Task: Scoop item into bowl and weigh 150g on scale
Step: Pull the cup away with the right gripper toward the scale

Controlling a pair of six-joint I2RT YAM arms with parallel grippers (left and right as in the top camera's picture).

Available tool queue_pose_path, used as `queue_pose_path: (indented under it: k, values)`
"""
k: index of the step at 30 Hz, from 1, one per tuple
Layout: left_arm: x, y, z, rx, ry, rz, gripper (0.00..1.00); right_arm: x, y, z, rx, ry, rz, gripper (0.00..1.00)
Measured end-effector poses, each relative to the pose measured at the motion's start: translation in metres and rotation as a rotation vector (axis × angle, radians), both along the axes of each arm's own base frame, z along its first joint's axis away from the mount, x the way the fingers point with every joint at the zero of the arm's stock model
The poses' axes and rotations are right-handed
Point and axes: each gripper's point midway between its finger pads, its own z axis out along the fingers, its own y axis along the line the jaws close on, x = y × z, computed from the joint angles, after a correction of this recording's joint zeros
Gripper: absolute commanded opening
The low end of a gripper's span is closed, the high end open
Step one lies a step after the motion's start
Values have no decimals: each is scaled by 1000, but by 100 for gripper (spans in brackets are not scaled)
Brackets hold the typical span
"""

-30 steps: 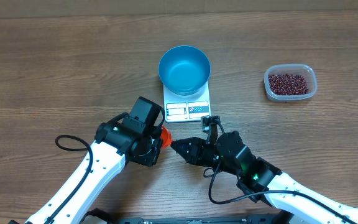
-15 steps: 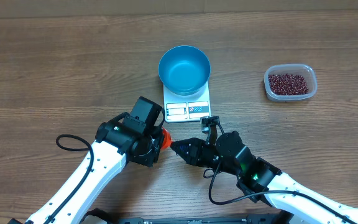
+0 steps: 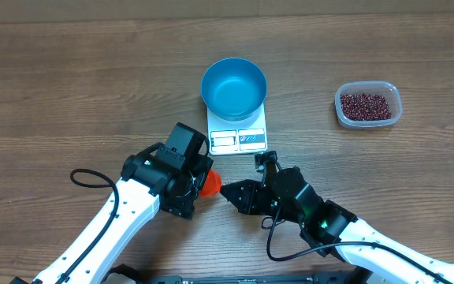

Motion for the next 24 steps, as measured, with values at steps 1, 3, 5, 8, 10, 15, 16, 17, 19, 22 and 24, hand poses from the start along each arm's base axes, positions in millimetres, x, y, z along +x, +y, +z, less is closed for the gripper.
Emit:
queue_pose_path:
  k: [1, 3, 5, 8, 10, 15, 16, 17, 19, 22, 24]
  values:
    - [0, 1, 0, 6, -1, -7, 99, -1, -2, -3, -13, 2, 7, 4]
    - [1, 2, 0, 18, -11, -30, 100, -1, -7, -7, -34, 9, 10, 4]
    - [2, 4, 0, 31, -22, -54, 100, 0, -18, -10, -62, 24, -3, 4]
    - [3, 6, -1, 48, -35, -96, 100, 2, -30, -10, -87, 27, -23, 4]
    - [5, 10, -1, 57, -43, -113, 100, 2, -36, -8, -96, 18, -29, 4]
    - [12, 22, 0, 74, -61, -164, 100, -1, -50, 1, -110, -8, -40, 4]
    - [13, 24, -1, 79, -66, -178, 100, -2, -54, 3, -115, -14, -44, 4]
    - [14, 27, -1, 83, -71, -200, 100, -3, -59, 7, -122, -28, -53, 4]
    - [17, 32, 0, 91, -81, -236, 100, -4, -71, 10, -144, -38, -82, 4]
    - [22, 39, 0, 105, -102, -288, 100, -3, -93, 14, -181, -62, -148, 4]
    - [28, 43, 1, 113, -131, -337, 100, 0, -105, 20, -193, -102, -181, 4]
